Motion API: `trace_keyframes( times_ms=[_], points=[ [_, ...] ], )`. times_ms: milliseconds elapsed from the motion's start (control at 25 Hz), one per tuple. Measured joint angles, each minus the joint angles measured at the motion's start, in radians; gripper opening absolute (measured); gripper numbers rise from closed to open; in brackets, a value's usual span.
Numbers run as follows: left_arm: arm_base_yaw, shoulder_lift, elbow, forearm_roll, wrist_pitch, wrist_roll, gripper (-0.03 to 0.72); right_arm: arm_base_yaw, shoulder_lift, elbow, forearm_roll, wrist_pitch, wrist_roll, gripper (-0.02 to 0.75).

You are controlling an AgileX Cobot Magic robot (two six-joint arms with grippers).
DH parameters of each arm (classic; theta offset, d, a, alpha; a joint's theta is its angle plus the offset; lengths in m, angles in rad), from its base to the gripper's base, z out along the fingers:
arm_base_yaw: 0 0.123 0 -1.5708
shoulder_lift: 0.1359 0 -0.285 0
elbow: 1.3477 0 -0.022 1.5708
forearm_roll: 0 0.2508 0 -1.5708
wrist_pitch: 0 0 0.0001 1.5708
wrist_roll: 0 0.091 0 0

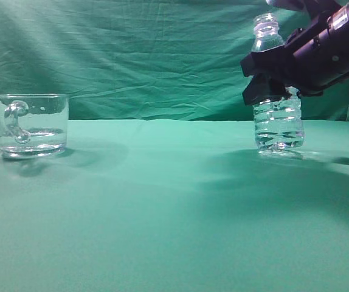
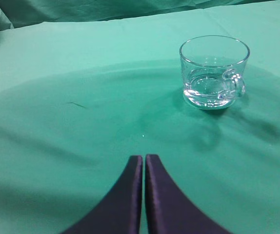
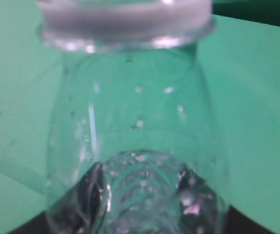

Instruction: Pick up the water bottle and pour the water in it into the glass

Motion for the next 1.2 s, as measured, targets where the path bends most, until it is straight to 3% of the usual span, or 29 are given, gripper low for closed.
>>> trace_keyframes(
  times_ms=[120, 160, 440, 720, 1200],
  points=[
    [0.0, 0.0, 0.0, 0.0, 0.0, 0.0, 0.0, 0.0, 0.013, -0.004, -0.036, -0.025, 0.003, 0.295],
    [0.0, 0.0, 0.0, 0.0, 0.0, 0.0, 0.0, 0.0, 0.013, -0.004, -0.053, -0.028, 0.005, 0.349],
    [0.0, 0.0, 0.0, 0.0, 0.0, 0.0, 0.0, 0.0, 0.014, -0.004, -0.076, -0.031, 0.038, 0.349],
    [0.0, 0.0, 0.0, 0.0, 0.0, 0.0, 0.0, 0.0, -0.011, -0.004, -0.086, 0.019, 0.084, 0.619],
    [0.0, 0.0, 0.0, 0.0, 0.0, 0.0, 0.0, 0.0, -0.217, -0.004, -0.086, 0.116, 0.091, 0.632]
  ],
)
